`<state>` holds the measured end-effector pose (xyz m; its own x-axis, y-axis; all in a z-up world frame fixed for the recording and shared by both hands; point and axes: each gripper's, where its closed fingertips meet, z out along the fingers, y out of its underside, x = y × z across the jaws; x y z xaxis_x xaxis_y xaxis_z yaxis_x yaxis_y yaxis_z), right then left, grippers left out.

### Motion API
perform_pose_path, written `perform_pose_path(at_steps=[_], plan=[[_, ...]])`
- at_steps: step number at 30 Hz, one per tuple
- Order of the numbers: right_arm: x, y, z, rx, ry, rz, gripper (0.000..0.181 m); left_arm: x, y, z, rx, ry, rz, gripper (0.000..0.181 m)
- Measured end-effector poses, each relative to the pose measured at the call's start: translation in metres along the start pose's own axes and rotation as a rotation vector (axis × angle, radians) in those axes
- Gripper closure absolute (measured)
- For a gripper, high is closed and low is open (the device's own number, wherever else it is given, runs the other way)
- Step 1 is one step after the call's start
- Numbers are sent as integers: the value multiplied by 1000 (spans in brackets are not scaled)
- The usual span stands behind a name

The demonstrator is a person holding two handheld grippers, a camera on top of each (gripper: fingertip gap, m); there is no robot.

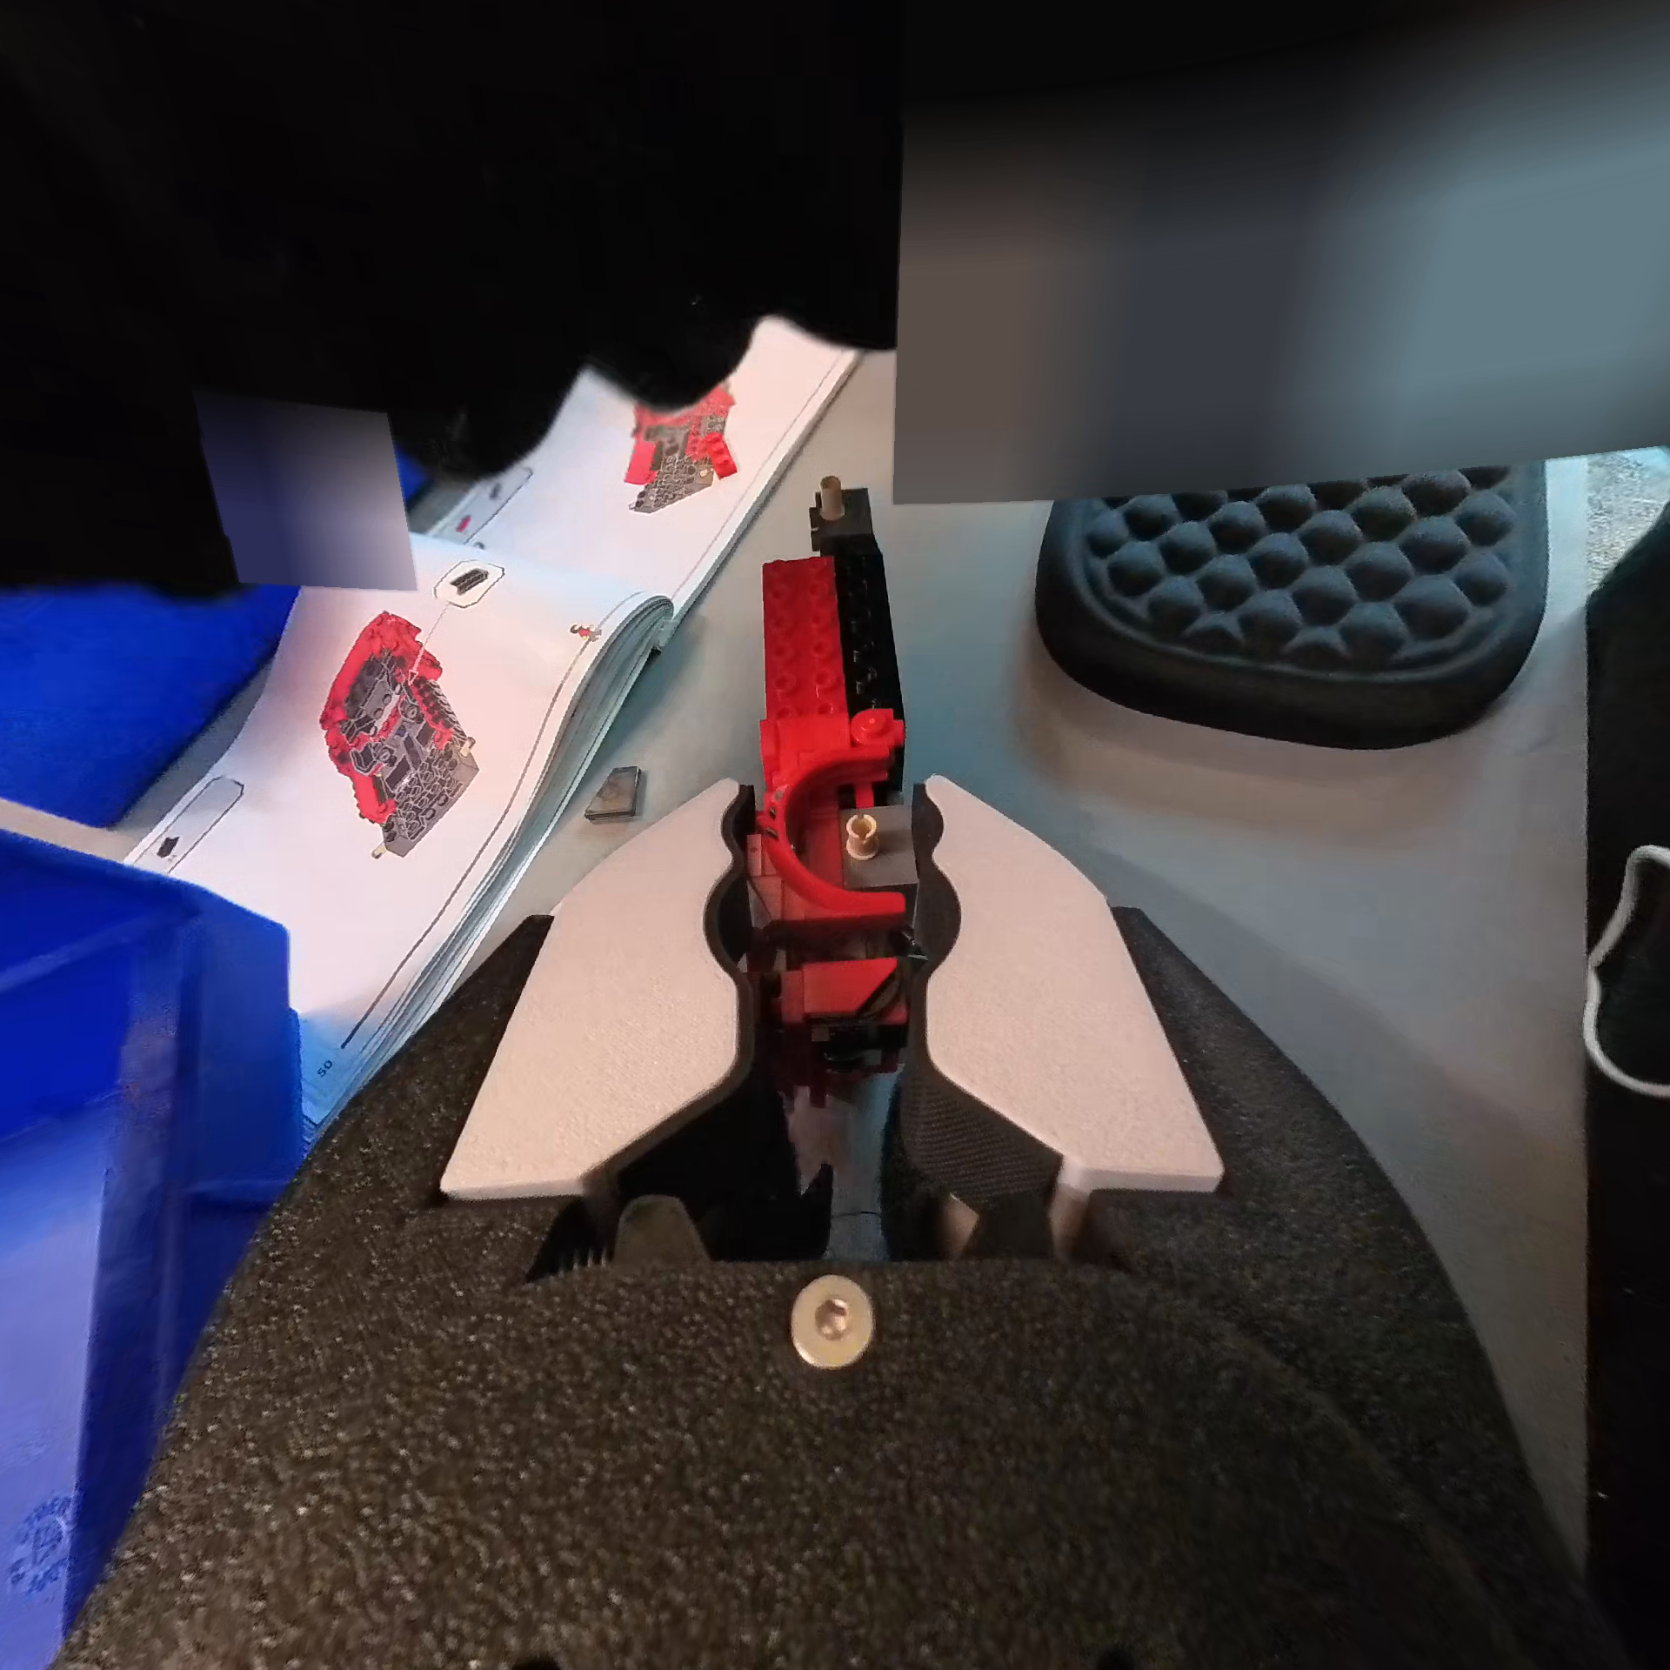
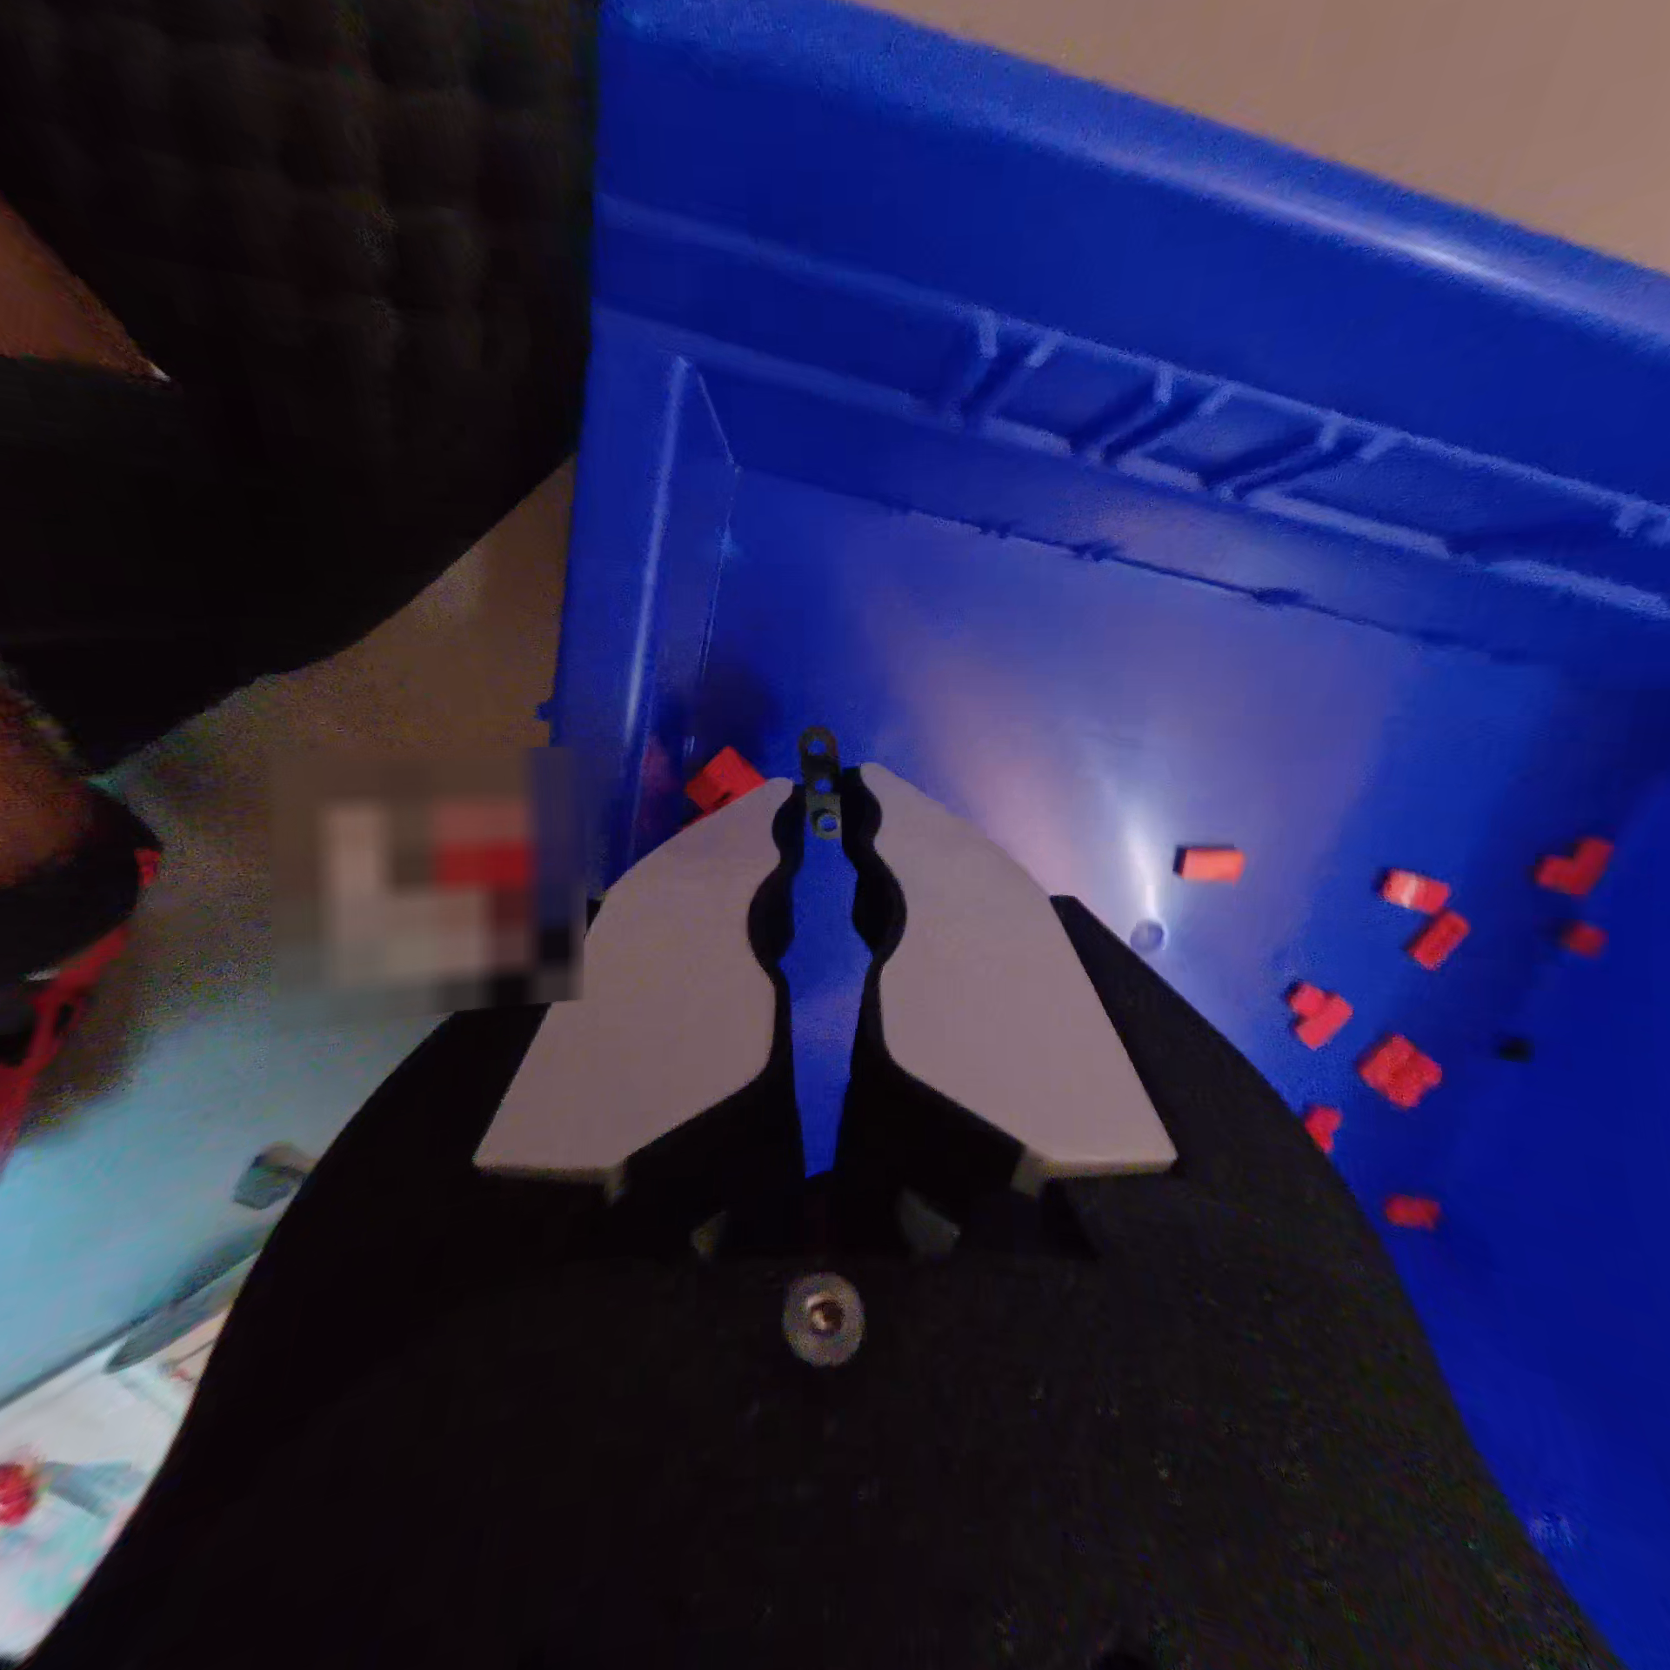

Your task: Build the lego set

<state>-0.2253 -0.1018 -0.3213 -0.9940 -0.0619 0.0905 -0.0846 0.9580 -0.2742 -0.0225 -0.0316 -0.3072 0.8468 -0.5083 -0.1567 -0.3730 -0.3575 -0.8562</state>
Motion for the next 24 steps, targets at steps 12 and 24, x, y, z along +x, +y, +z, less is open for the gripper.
perform_pose_path(at_steps=[12, 24], plan=[[-179, 148, -122, -73, 352, 928, 173, 0, 0, 0, -2, -5, 6, 149], [-234, 213, -48, -91, 292, 1229, 174, -2, 0, 0, -4, -5, -17, 149]])
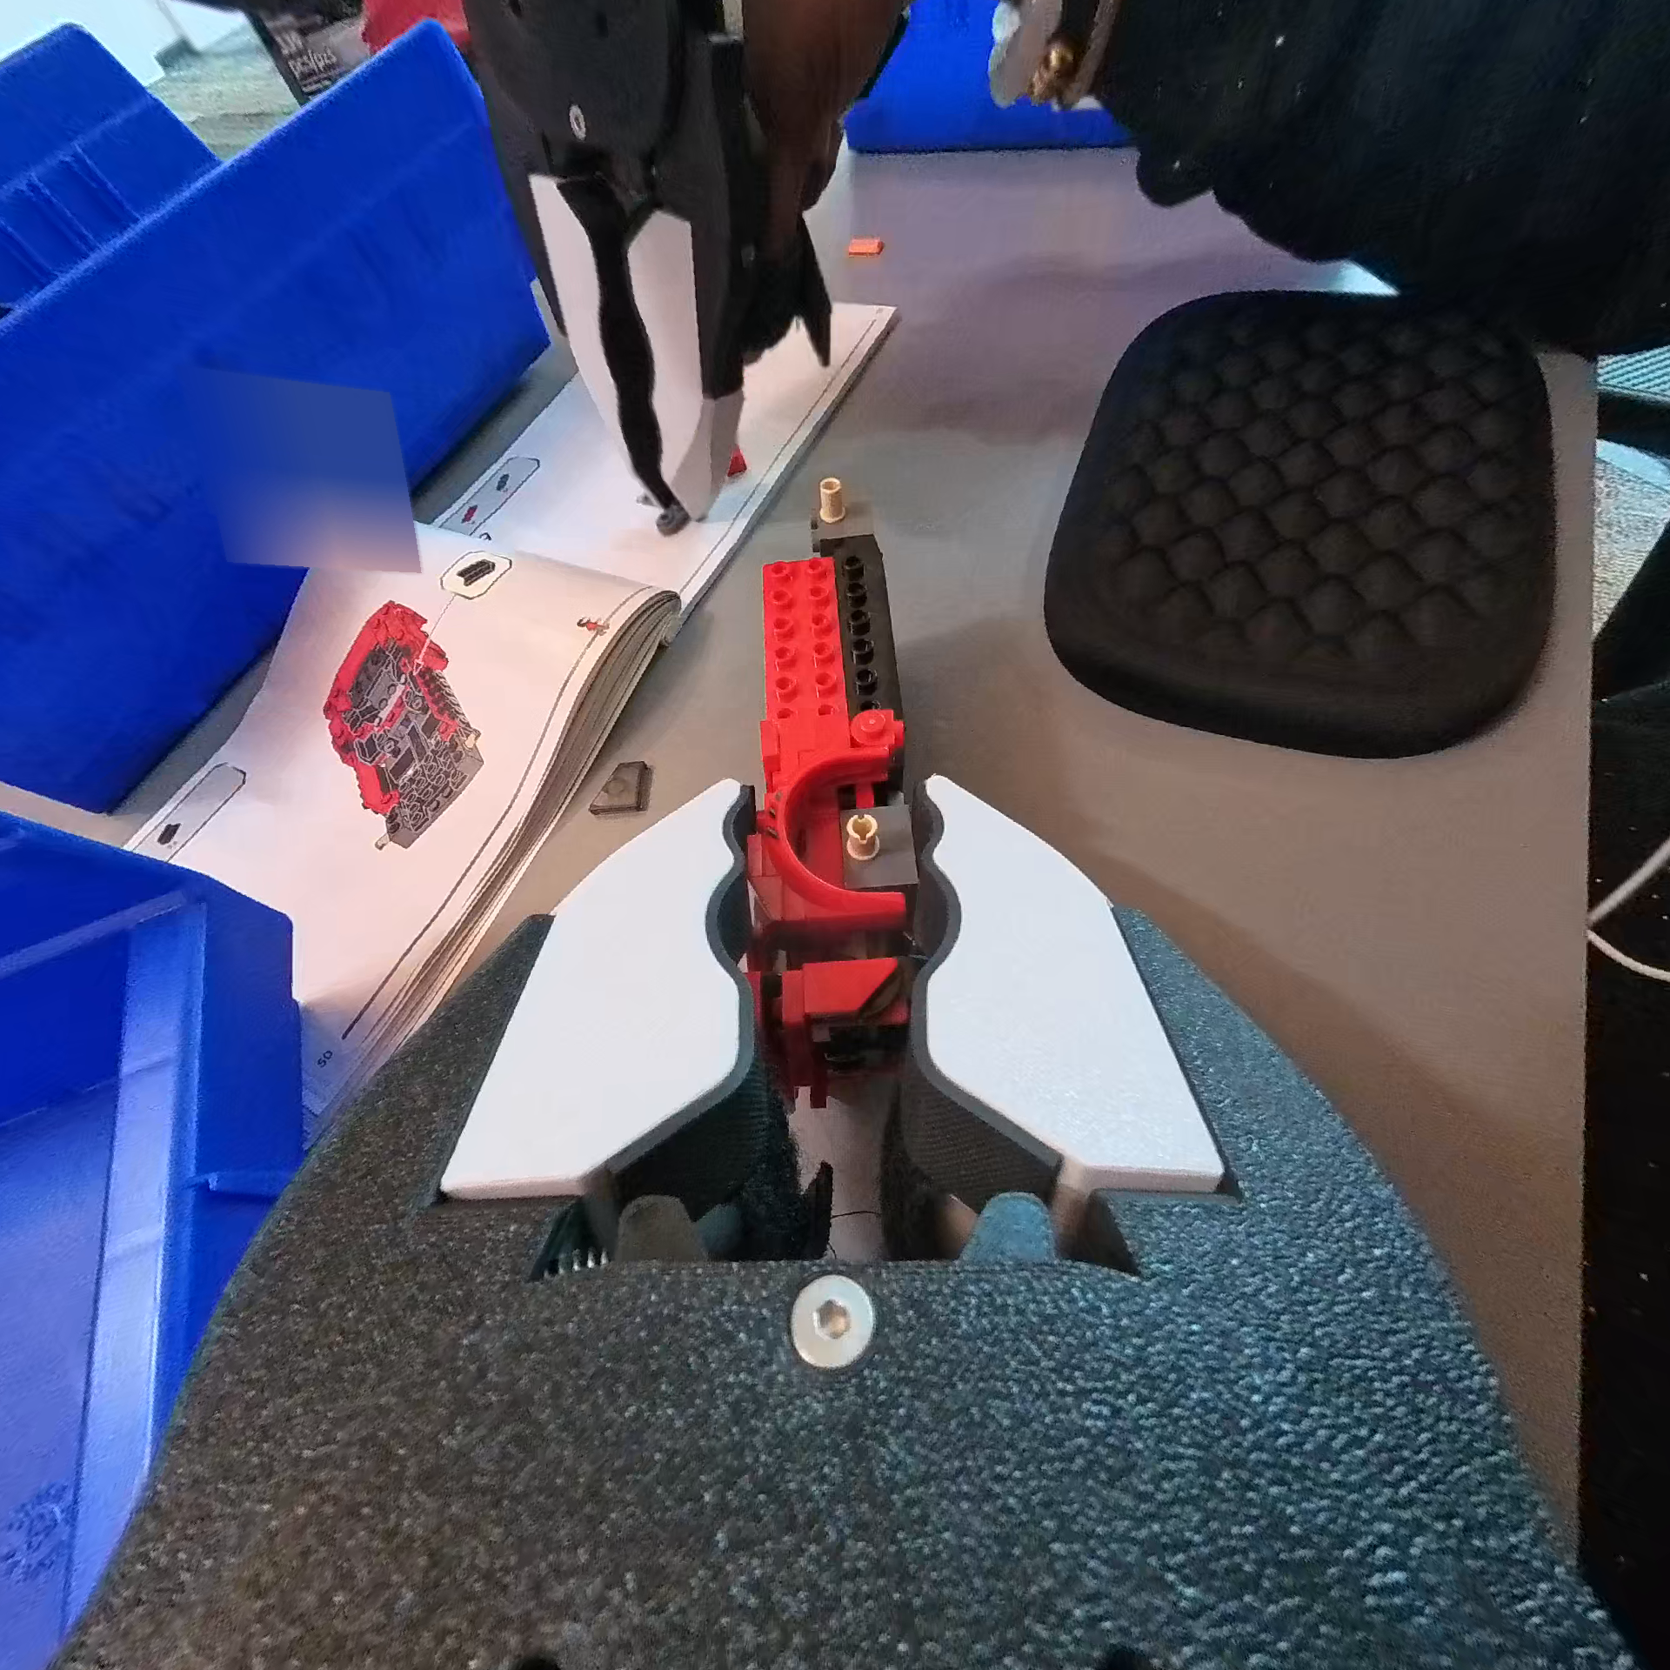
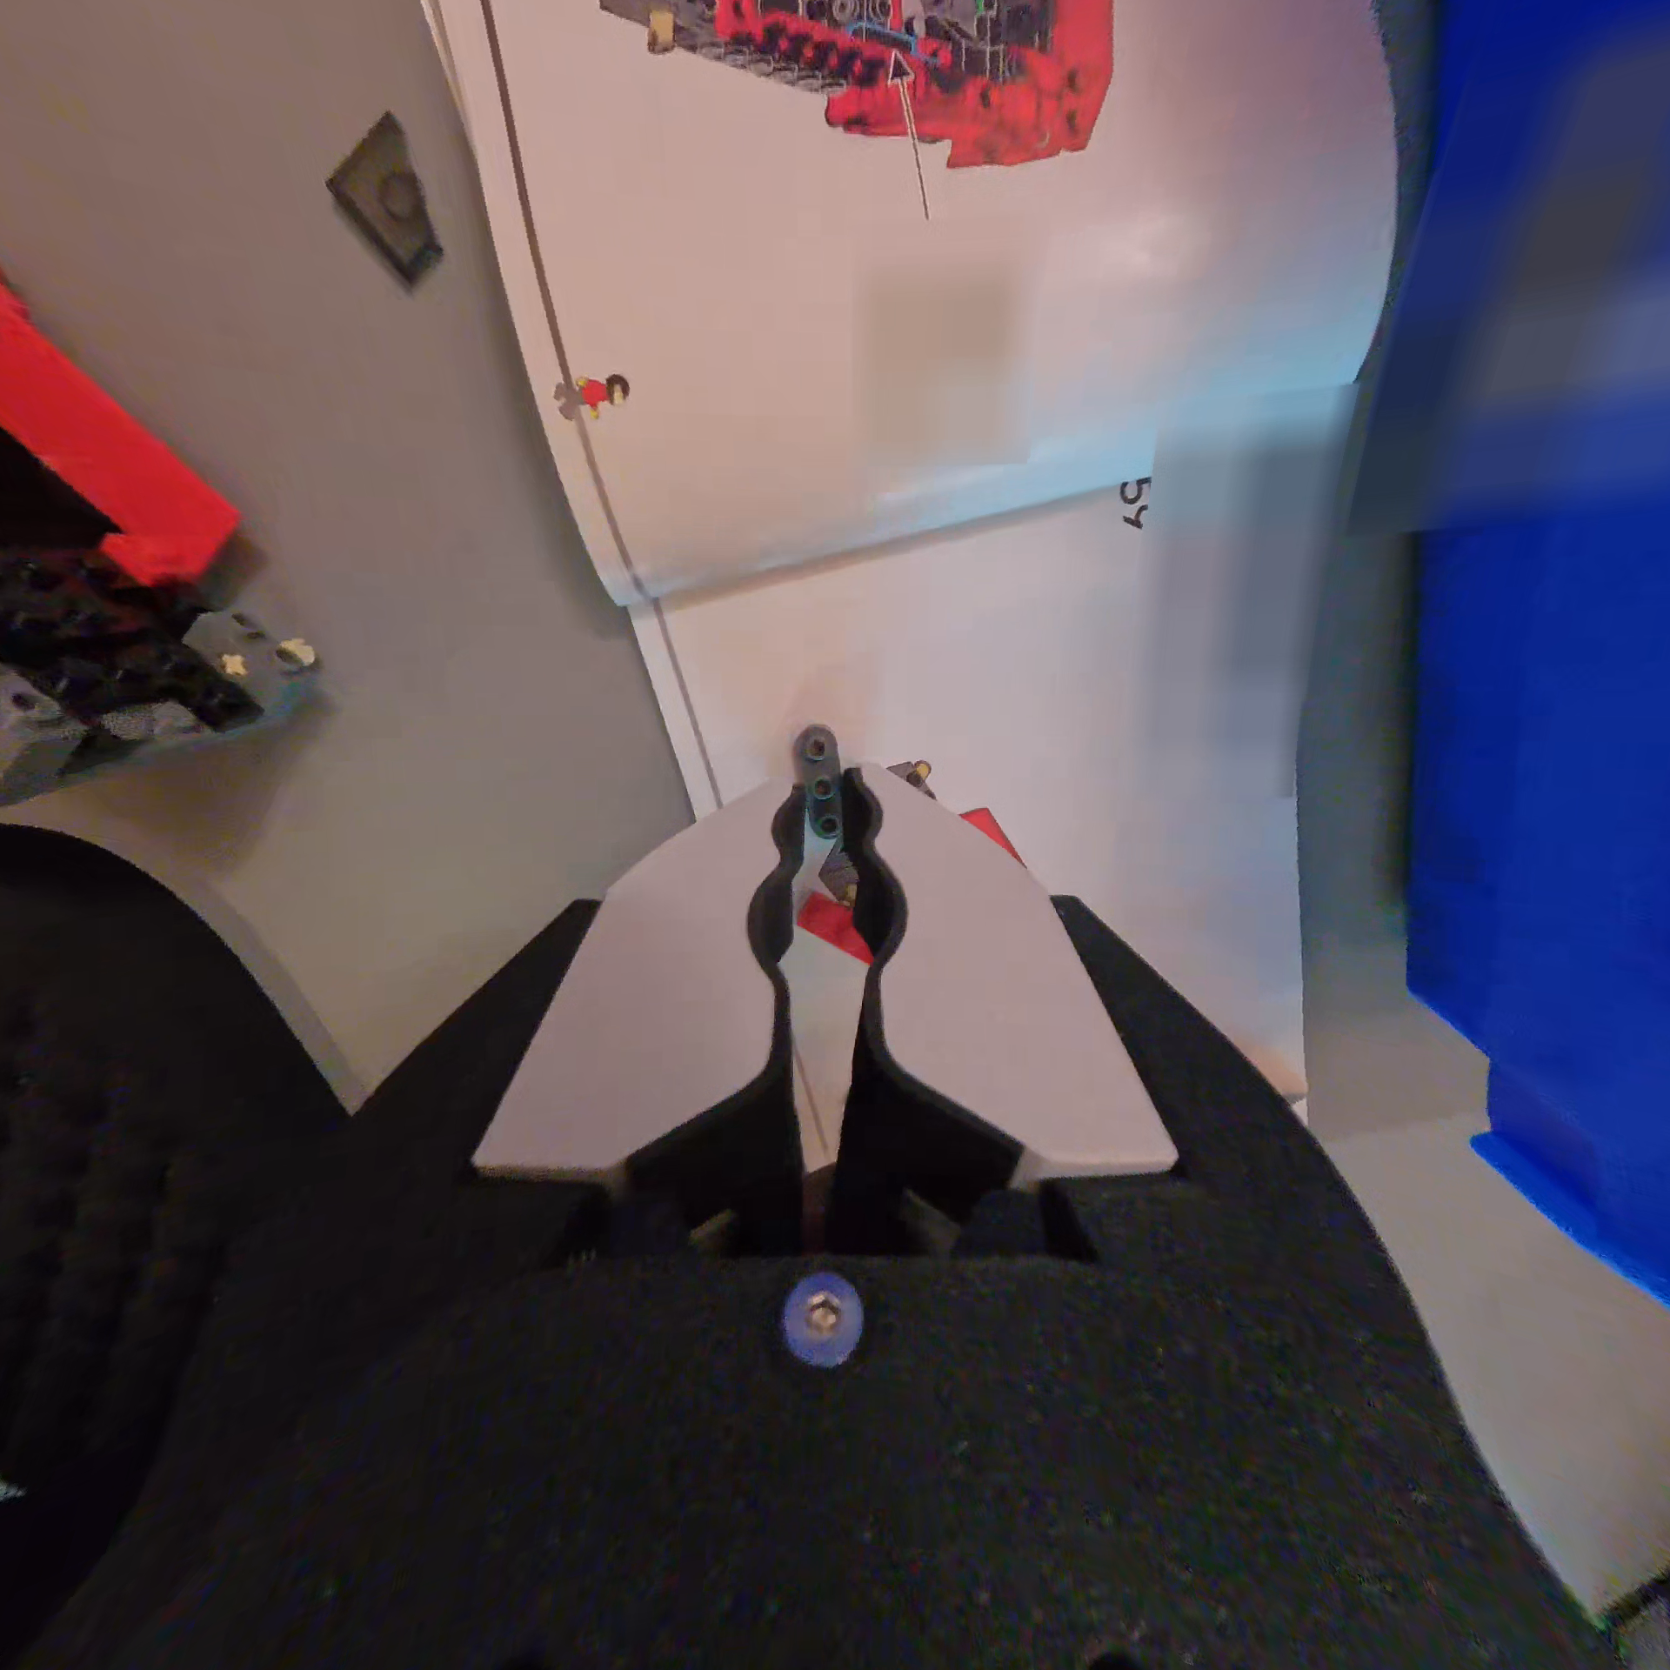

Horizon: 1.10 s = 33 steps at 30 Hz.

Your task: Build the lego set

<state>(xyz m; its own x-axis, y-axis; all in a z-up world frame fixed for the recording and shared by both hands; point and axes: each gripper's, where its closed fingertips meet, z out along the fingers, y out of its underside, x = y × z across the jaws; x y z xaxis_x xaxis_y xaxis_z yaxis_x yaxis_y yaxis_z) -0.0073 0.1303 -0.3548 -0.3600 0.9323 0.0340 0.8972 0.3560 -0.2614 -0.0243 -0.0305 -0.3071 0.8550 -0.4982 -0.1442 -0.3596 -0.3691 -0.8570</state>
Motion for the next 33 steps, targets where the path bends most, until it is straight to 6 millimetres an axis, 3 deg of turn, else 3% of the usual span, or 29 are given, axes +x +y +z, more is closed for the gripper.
perform_pose_path(at_steps=[8, 13, 17, 21, 25, 30, 33], plan=[[0, -3, -20, 153, -24, 51, 161, 0, 0, 0, 2, 7, -5, 149], [3, 19, -34, 169, -4, 96, 164, 0, 0, 0, 6, 8, -6, 149], [-3, 42, -28, 135, -19, 10, 164, 0, 0, 0, 6, 12, -6, 149], [0, 36, -26, 183, 5, -161, 165, 0, 0, 0, 7, 17, -10, 149], [10, 35, -19, 106, -18, -299, 165, 0, 0, 0, 7, 16, -10, 149], [8, 35, -10, 56, -88, -350, 164, 0, 0, 0, 6, 16, -14, 149], [5, 34, -10, 68, -99, -329, 173, 0, 0, 0, 3, 12, -15, 149]])
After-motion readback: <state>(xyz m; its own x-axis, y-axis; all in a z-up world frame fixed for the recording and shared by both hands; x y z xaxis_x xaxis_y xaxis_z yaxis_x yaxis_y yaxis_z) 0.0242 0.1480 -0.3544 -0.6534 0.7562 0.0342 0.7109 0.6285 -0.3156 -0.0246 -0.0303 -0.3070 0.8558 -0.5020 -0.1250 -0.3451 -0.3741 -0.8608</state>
